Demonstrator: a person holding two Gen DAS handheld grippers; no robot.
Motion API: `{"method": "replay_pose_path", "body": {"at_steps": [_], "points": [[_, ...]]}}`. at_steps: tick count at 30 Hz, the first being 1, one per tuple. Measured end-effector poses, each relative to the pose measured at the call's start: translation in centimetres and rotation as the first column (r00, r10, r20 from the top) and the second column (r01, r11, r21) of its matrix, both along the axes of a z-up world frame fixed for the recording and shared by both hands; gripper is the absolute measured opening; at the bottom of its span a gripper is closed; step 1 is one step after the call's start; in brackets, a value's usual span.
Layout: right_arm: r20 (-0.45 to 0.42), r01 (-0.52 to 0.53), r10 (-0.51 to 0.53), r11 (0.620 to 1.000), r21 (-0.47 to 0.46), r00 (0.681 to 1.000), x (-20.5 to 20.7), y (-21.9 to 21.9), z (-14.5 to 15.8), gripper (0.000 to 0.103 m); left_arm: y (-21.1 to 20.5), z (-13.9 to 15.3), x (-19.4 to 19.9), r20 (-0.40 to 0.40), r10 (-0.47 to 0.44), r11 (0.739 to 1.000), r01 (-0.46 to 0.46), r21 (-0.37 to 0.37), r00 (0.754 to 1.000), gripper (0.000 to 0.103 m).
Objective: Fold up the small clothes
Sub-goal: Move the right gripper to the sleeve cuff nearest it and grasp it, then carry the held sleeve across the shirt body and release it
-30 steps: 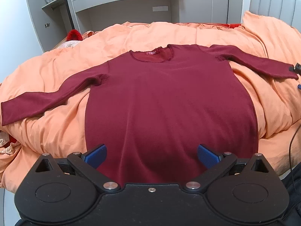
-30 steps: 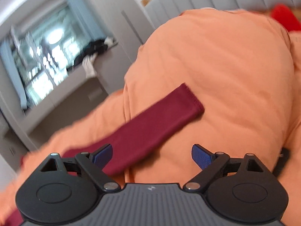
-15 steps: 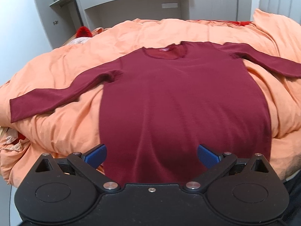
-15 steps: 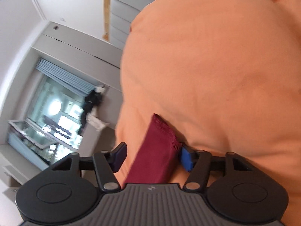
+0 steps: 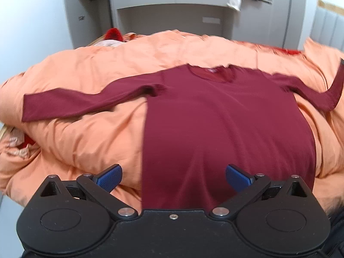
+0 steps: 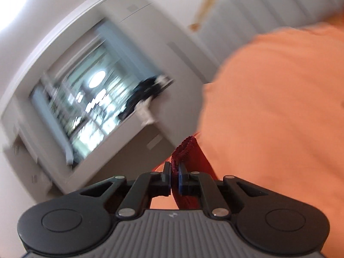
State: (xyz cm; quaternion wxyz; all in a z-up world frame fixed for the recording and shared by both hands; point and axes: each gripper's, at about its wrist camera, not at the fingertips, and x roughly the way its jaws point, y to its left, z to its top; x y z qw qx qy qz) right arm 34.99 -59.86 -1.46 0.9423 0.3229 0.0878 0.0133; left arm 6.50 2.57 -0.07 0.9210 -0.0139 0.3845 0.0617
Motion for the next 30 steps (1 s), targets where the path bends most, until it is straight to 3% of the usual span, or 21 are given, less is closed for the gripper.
{"method": "replay_pose_path", "body": {"at_steps": [3,8,10,13,17,20,23,28,30], "points": [[-0.002,-0.121,0.122,0.985,-0.125,0.993,2.1,9.0,3.9,0.006,2.3,0.2,-1.2,0.028,0.043,0.999,-0.042,-0.015,0.999,0.102],[-0.033,-0.331,0.336,0.899,-0.288,0.941,4.6,26.7,6.9,0.006,6.3,1.0,-3.0,0.07,0.096,0.995,-0.096,-0.013,0.993,0.102],[-0.062,-0.403,0.405,0.859,-0.316,0.912,5.0,33.9,6.6,0.006,7.9,1.3,-3.6,0.084,0.12,0.993,-0.119,-0.016,0.989,0.102],[-0.128,-0.512,0.505,0.769,-0.382,0.854,5.4,44.7,4.7,0.006,10.2,1.4,-4.7,0.096,0.158,0.987,-0.156,-0.029,0.983,0.102],[-0.249,-0.618,0.566,0.692,-0.373,0.786,5.6,56.1,0.6,0.006,13.1,1.0,-5.7,0.087,0.22,0.975,-0.217,-0.037,0.972,0.102],[-0.336,-0.669,0.579,0.643,-0.371,0.743,5.3,61.8,-2.3,0.006,15.2,0.5,-6.5,0.078,0.269,0.963,-0.266,-0.05,0.96,0.102],[-0.386,-0.695,0.578,0.606,-0.387,0.719,4.4,64.8,-4.3,0.006,17.0,0.0,-6.8,0.07,0.303,0.952,-0.298,-0.067,0.95,0.102],[-0.485,-0.738,0.558,0.537,-0.409,0.674,5.6,65.3,-6.1,0.008,18.8,-0.9,-6.4,0.059,0.318,0.946,-0.312,-0.089,0.946,0.102],[-0.572,-0.784,0.543,0.505,-0.362,0.614,7.2,65.0,-6.8,0.024,19.0,-1.1,-6.0,0.061,0.313,0.947,-0.306,-0.101,0.948,0.102]]}}
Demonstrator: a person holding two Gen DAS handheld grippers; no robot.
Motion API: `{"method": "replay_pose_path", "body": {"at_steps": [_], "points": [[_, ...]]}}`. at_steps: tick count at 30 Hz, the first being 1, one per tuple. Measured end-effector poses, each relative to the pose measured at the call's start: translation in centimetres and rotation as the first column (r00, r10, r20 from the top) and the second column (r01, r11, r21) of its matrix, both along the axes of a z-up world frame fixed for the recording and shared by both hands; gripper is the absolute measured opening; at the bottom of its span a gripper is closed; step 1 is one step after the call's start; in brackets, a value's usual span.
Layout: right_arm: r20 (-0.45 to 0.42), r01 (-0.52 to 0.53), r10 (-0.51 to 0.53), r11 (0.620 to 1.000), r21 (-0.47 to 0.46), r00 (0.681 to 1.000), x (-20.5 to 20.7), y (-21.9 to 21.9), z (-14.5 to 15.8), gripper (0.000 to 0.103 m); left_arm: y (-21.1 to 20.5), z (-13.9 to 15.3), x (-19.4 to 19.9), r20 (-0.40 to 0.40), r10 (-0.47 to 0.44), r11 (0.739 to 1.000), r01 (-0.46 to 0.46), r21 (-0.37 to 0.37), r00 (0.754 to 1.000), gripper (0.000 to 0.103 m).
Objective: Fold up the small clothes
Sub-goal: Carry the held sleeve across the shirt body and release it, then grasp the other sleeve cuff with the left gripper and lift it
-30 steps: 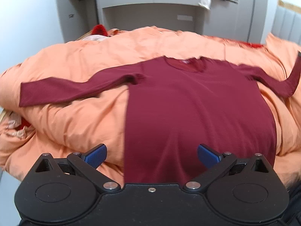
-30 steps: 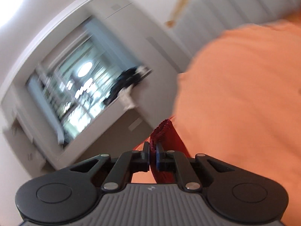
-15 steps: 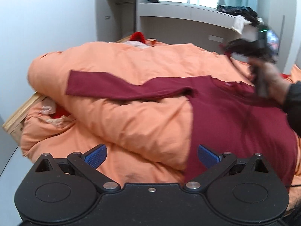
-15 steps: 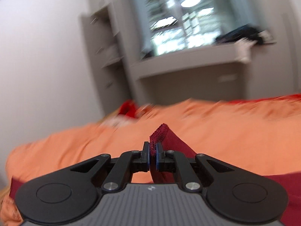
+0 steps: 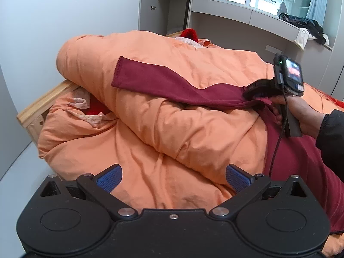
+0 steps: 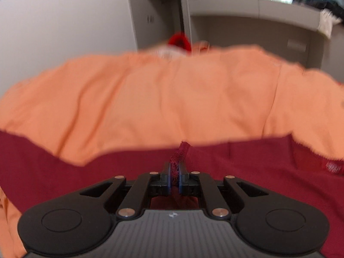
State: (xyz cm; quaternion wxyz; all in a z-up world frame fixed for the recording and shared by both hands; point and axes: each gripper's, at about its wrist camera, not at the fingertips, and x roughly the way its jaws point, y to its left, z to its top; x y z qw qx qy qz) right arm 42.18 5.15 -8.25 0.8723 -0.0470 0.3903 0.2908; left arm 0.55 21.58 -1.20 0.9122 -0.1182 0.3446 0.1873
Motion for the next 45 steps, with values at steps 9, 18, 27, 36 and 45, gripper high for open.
{"method": "replay_pose_path", "body": {"at_steps": [9,18,27,36,45], "points": [[0.18,-0.006,-0.016,0.993,0.119,0.983,-8.3,-7.6,6.7,0.054,7.2,-0.2,2.9,0.193,0.054,0.992,-0.031,-0.124,0.98,0.102],[0.295,-0.069,0.054,0.997,0.04,0.954,-24.4,-17.7,8.8,0.062,17.4,-4.5,9.7,0.356,0.153,0.957,-0.049,-0.285,0.922,0.1],[0.256,0.048,-0.076,0.992,0.115,0.964,-27.7,-24.2,10.5,0.062,21.4,-9.0,13.8,0.351,0.307,0.884,-0.128,-0.449,0.885,0.088],[0.184,0.131,-0.156,0.982,0.138,0.97,-26.2,-26.5,8.7,0.062,22.5,-9.1,14.7,0.362,0.442,0.84,-0.237,-0.489,0.821,0.053],[0.243,0.221,-0.253,0.964,0.15,0.937,-26.5,-30.1,9.0,0.062,19.8,-4.2,12.9,0.438,0.378,0.899,-0.212,-0.383,0.815,0.005]]}}
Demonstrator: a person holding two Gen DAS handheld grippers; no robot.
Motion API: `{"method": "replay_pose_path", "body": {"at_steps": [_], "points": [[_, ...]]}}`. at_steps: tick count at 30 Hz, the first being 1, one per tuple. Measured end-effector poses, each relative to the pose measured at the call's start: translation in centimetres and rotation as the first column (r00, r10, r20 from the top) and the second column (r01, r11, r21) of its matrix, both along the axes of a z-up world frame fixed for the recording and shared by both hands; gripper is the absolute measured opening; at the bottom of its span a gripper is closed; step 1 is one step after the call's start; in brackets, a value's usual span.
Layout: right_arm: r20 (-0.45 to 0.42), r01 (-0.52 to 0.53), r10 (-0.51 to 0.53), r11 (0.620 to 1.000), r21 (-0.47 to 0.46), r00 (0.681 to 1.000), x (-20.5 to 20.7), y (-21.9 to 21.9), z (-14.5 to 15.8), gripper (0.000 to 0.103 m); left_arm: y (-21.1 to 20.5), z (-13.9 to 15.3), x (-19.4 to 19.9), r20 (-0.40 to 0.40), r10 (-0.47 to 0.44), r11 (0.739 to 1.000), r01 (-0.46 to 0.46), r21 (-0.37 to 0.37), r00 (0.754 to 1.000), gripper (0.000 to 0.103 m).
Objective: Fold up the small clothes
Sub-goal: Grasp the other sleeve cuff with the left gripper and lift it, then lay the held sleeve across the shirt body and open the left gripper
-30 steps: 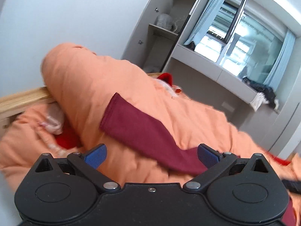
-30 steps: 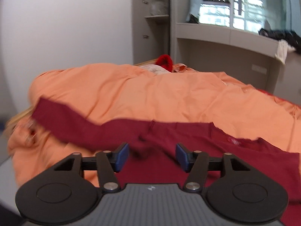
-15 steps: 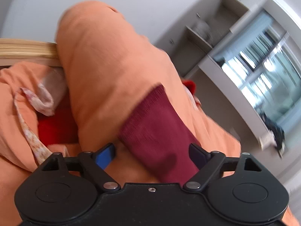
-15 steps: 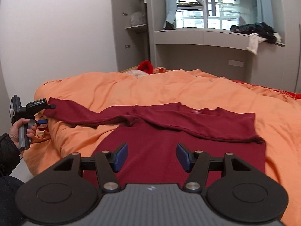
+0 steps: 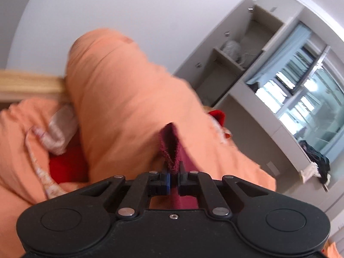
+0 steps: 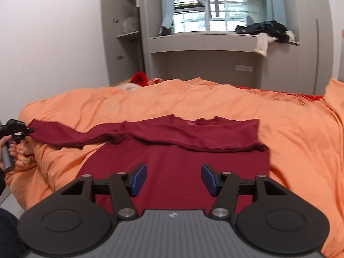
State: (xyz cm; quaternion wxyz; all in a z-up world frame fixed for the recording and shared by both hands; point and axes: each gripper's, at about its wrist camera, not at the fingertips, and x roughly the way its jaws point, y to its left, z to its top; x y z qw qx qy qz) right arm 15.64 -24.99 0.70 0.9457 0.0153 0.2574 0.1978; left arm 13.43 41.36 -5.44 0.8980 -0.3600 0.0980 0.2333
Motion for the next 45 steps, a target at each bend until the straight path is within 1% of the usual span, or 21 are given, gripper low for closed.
{"method": "replay_pose_path", "body": {"at_steps": [5,10,13,16,21,23,25,27,28,30,32,34,35,36,38,39,40,42,43,44,45], "points": [[-0.004,0.012,-0.011,0.999,0.051,1.0,-0.2,-2.6,-0.5,0.062,-4.6,5.6,1.4,0.025,-0.091,0.99,0.088,0.114,0.996,0.005],[-0.003,-0.001,0.001,0.999,0.047,1.0,-0.1,-4.5,-1.1,0.062,-12.4,11.8,4.4,0.003,-0.18,0.953,0.173,0.247,0.984,0.005],[0.003,0.002,-0.002,0.998,0.061,1.0,-0.6,-6.1,-1.5,0.062,-18.0,14.9,7.2,-0.017,-0.266,0.916,0.258,0.308,0.964,0.005],[0.005,0.007,-0.007,0.995,0.098,1.0,-1.3,-7.9,-1.9,0.062,-23.8,16.5,10.2,-0.044,-0.345,0.872,0.337,0.354,0.938,0.005],[0.017,0.018,-0.02,0.995,0.097,1.0,-2.2,-10.3,-2.3,0.062,-35.3,17.4,15.4,-0.088,-0.499,0.762,0.484,0.43,0.862,0.005],[0.029,0.029,-0.033,0.992,0.121,0.999,-2.6,-11.5,-2.3,0.062,-39.4,16.7,17.7,-0.093,-0.57,0.726,0.553,0.409,0.817,0.005],[0.039,0.048,-0.054,0.988,0.149,0.998,-2.9,-12.7,-2.3,0.062,-44.1,15.3,20.5,-0.124,-0.65,0.662,0.638,0.392,0.75,0.005],[0.043,0.073,-0.082,0.981,0.179,0.996,-3.2,-14.1,-2.4,0.062,-48.5,13.0,23.0,-0.195,-0.684,0.594,0.691,0.411,0.703,0.005],[0.042,0.086,-0.095,0.978,0.192,0.995,-3.3,-14.7,-2.5,0.062,-50.6,11.6,24.4,-0.23,-0.703,0.562,0.724,0.4,0.673,0.005],[0.035,0.113,-0.123,0.97,0.215,0.992,-3.5,-15.9,-2.8,0.062,-54.0,8.4,26.8,-0.305,-0.72,0.518,0.776,0.361,0.623,0.005],[0.028,0.133,-0.144,0.962,0.238,0.989,-3.7,-16.9,-3.0,0.062,-57.0,4.4,29.2,-0.388,-0.721,0.484,0.818,0.312,0.574,0.005],[0.03,0.146,-0.159,0.955,0.257,0.987,-3.8,-17.7,-3.1,0.062,-59.0,1.2,30.7,-0.455,-0.708,0.457,0.842,0.287,0.54,0.005],[0.029,0.152,-0.165,0.952,0.265,0.986,-3.8,-18.1,-3.1,0.062,-59.6,-0.1,31.4,-0.479,-0.701,0.457,0.848,0.267,0.529,0.005],[0.028,0.156,-0.17,0.949,0.273,0.985,-3.8,-18.4,-3.2,0.062,-59.4,-1.4,32.6,-0.486,-0.705,0.463,0.854,0.236,0.517,0.005],[0.021,0.161,-0.175,0.942,0.294,0.984,-3.7,-18.8,-3.3,0.062,-60.3,-3.0,33.4,-0.491,-0.718,0.461,0.865,0.196,0.494,0.005],[0.014,0.162,-0.175,0.94,0.301,0.985,-3.6,-19.0,-3.5,0.062,-60.0,-3.4,33.5,-0.492,-0.724,0.454,0.871,0.187,0.483,0.006],[0.011,0.162,-0.174,0.938,0.308,0.985,-3.5,-19.1,-3.5,0.062,-60.5,-3.8,33.7,-0.496,-0.735,0.432,0.883,0.181,0.461,0.008],[0.004,0.167,-0.176,0.938,0.303,0.984,-3.1,-19.1,-3.6,0.062,-61.3,-4.2,33.6,-0.53,-0.738,0.397,0.904,0.16,0.418,0.032],[0.003,0.169,-0.178,0.94,0.297,0.984,-3.1,-18.9,-3.6,0.062,-61.3,-4.2,34.1,-0.532,-0.743,0.388,0.909,0.149,0.405,0.057],[0.004,0.169,-0.178,0.941,0.294,0.984,-3.0,-18.8,-3.6,0.063,-61.0,-3.8,33.9,-0.517,-0.745,0.399,0.903,0.16,0.421,0.074],[0.003,0.169,-0.178,0.941,0.293,0.984,-3.0,-18.6,-3.6,0.063,-59.8,-3.0,33.2,-0.489,-0.747,0.418,0.89,0.182,0.451,0.079]]}}
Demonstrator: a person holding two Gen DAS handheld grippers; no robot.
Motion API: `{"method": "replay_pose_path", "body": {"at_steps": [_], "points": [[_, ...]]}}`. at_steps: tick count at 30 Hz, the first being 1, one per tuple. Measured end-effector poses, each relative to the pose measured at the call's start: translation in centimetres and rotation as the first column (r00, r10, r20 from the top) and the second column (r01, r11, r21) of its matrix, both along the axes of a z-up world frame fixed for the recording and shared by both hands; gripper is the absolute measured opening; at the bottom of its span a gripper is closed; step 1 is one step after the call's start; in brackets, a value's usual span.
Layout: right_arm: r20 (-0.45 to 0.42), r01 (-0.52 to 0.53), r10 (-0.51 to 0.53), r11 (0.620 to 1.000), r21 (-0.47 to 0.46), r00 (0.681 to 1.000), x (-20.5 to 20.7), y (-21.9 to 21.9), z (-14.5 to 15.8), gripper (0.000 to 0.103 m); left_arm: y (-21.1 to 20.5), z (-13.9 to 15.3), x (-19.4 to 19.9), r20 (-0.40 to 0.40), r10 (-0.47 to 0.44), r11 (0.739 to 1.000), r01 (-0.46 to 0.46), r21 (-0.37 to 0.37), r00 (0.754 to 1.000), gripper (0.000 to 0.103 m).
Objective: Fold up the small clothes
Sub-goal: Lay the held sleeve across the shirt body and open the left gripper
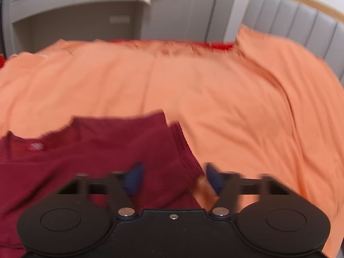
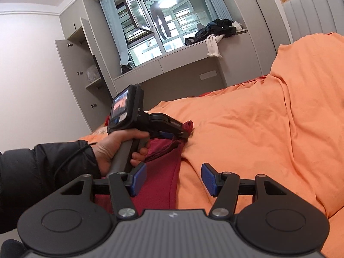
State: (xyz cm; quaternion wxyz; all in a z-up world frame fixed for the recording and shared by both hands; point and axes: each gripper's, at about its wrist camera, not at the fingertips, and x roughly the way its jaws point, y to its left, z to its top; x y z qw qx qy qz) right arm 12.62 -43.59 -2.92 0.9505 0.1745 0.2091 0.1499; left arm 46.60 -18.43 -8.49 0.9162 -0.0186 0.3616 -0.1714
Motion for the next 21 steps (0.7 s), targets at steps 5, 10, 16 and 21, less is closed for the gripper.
{"method": "replay_pose_path", "body": {"at_steps": [5,10,16,21], "points": [[-0.018,0.003,-0.002,1.0,0.019,1.0,0.5,0.3,0.1,0.07,5.9,6.3,-3.8,0.109,0.007,0.998,0.001,-0.07,0.994,0.095],[-0.038,-0.07,0.074,0.994,0.087,0.997,5.8,-0.1,2.2,0.07,13.9,9.9,-9.2,0.316,0.073,0.951,-0.161,0.264,0.946,0.102],[-0.205,-0.034,0.044,0.998,0.052,0.978,18.8,2.6,2.2,0.067,22.0,3.3,-11.6,0.283,0.223,0.786,-0.344,0.514,0.933,0.102],[-0.309,0.042,-0.018,0.996,0.073,0.951,24.9,4.1,-1.4,0.06,25.4,-1.6,-11.6,0.204,0.274,0.772,-0.342,0.536,0.94,0.1]]}}
